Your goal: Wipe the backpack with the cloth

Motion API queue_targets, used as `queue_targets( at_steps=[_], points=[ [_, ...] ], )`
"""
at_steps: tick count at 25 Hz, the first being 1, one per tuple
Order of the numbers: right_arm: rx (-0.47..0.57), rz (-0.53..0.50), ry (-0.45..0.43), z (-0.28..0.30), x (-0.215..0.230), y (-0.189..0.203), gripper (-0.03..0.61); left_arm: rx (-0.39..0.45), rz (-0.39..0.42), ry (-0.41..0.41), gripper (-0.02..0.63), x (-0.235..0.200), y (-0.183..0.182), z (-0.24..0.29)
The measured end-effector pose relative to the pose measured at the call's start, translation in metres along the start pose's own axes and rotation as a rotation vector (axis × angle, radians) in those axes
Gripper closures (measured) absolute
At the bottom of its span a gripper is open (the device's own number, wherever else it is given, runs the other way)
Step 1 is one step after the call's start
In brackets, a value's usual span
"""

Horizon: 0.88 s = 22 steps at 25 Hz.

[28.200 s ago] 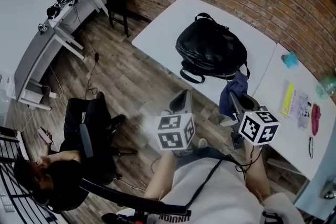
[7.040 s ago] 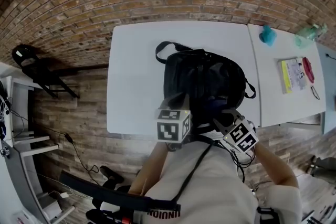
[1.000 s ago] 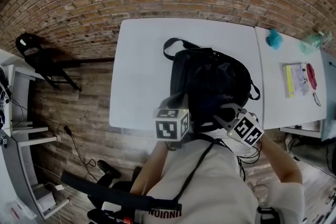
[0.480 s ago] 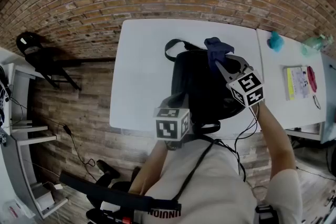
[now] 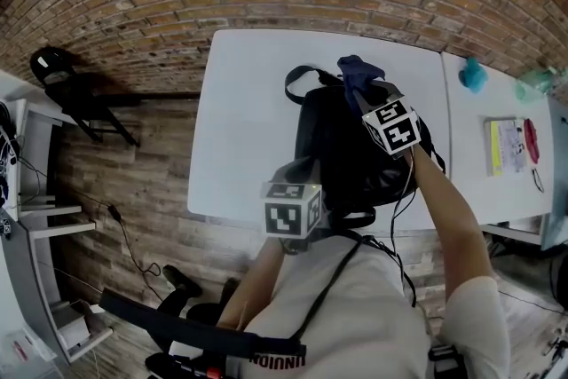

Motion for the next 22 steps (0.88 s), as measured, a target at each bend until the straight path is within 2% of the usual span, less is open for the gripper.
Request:
queue_targets(
  at_steps=[2,5,13,22],
  points=[
    [-0.037,-0.028,0.01,0.007,-0.004,0.007,0.54,-0.002,-0.005,-0.002,0.609,-0.002,0.001,0.0],
    [-0.039,-0.065,0.021,0.009,-0.008,0.008,0.54,-0.007,-0.011,0.0,0.609,-0.004,0.001,0.001],
    [-0.048,-0.122,-0.014,0.001,-0.02,0.009,0.54,-0.006,-0.012,0.01,0.609,-0.002,0.001,0.005],
    [-0.016,-0.093,-0.045,-0.013,-0.029,0.019,0.54,-0.005,-0.013,0.009,0.609,0.001,0.004,0.003]
  ],
)
Point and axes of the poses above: the fingertips, and each gripper's own axes: z forward along the fingers, x to its right, y out of its underside, the point moved 8 cm from there along -z, backward along the fingers
